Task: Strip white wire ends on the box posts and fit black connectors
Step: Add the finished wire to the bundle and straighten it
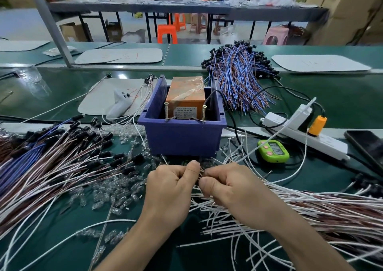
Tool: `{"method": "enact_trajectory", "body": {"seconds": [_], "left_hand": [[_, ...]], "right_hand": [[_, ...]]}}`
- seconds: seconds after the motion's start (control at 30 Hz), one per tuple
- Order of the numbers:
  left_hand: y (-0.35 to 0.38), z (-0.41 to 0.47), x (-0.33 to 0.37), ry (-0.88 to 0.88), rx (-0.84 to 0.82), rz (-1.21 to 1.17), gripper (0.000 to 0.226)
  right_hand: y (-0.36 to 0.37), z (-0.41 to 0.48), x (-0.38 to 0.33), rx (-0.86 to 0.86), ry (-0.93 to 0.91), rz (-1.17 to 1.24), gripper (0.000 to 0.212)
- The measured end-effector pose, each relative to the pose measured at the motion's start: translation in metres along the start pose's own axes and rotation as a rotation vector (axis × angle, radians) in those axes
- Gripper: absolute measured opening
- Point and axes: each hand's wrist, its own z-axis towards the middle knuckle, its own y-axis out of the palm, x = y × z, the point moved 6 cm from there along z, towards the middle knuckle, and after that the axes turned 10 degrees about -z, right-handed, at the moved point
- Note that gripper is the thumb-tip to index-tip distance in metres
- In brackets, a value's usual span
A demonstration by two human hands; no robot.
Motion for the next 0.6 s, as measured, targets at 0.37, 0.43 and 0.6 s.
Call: {"method": "enact_trajectory", "body": {"seconds": [0.37,0.43,0.6], "left_hand": [[-0.018,0.011,0.009,0.168,0.06,0.068,0.061],[-0.008,0.007,0.009,0.198,-0.052,0.0,0.065],[0.012,0.003,0.012,0.215,-0.29,-0.166,0.043]], "right_hand": [[-0.013,0.0,0.014,0.001,0.084,0.092,0.037],[-0.012,0.002,0.013,0.011,0.067,0.113,0.038],[-0.006,0.003,0.013,-0.018,0.031,0.2,0.038]]}}
